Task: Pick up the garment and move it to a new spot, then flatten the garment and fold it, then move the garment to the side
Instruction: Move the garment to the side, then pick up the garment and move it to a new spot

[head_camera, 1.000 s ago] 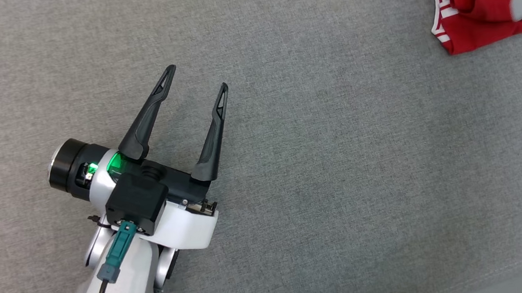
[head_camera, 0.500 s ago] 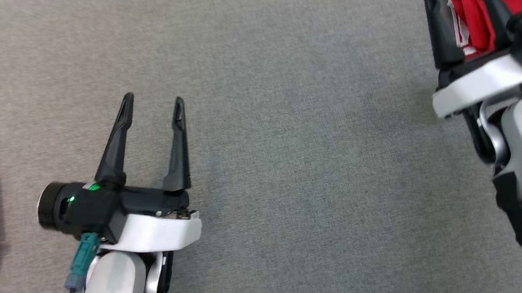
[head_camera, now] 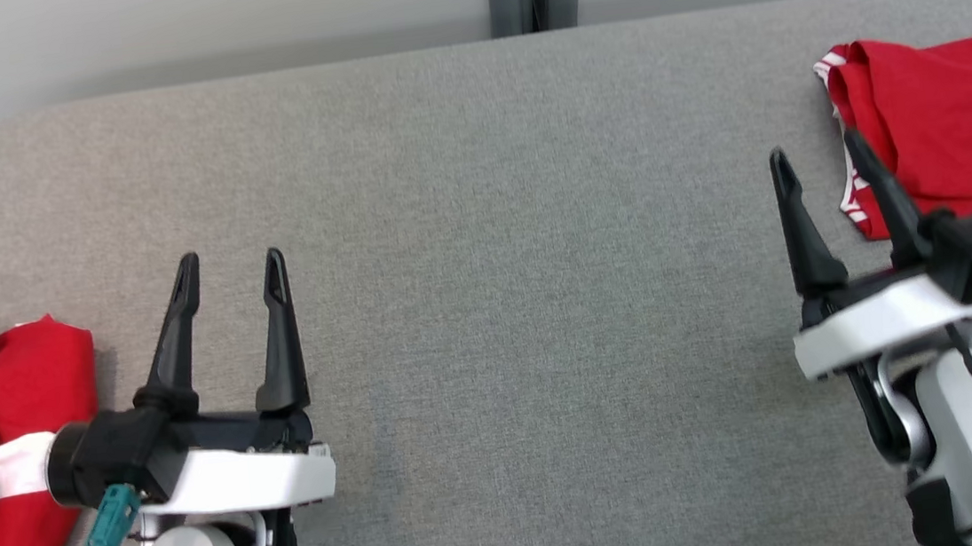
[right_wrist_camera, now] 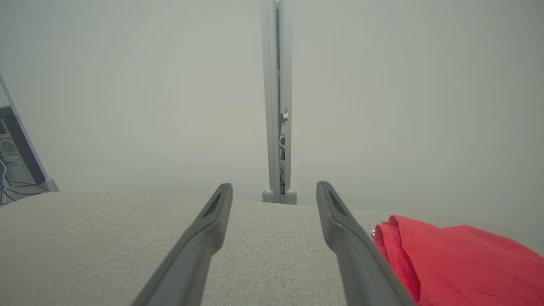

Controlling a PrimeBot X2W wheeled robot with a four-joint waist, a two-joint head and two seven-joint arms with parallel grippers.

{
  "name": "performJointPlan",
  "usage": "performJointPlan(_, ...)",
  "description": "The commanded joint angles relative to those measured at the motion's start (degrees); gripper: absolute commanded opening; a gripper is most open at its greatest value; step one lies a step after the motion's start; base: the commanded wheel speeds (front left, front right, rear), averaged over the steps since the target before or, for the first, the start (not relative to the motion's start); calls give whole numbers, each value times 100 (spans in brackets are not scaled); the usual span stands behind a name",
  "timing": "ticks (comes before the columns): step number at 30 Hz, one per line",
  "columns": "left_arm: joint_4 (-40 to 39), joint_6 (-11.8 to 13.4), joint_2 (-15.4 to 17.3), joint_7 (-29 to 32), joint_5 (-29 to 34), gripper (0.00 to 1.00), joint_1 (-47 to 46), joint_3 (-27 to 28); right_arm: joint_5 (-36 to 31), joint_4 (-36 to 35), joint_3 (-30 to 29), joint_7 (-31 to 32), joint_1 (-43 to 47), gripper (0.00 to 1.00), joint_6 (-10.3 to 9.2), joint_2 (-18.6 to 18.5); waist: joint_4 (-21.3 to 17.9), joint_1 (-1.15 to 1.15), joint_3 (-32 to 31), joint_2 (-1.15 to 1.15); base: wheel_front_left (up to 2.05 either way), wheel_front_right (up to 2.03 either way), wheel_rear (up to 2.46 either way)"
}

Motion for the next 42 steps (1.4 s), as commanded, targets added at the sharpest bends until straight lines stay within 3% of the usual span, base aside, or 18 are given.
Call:
performJointPlan(1, 25, -25, 14, -15, 54, 100, 135, 66, 70, -96, -45, -34, 261, 100, -1, -6, 49, 0, -236, 0, 0, 0, 0)
performJointPlan(19, 466, -85, 8, -11, -68, 100, 996, 101, 383, -858, -129, -34, 1888, 100, 0, 43, 91, 0, -1052, 0, 0, 0, 0)
performJointPlan(42, 736, -61, 7, -10, 107, 100, 1179, 125, 310, -832, -179, -34, 2202, 100, 0, 151, 73, 0, -1244, 0, 0, 0, 0)
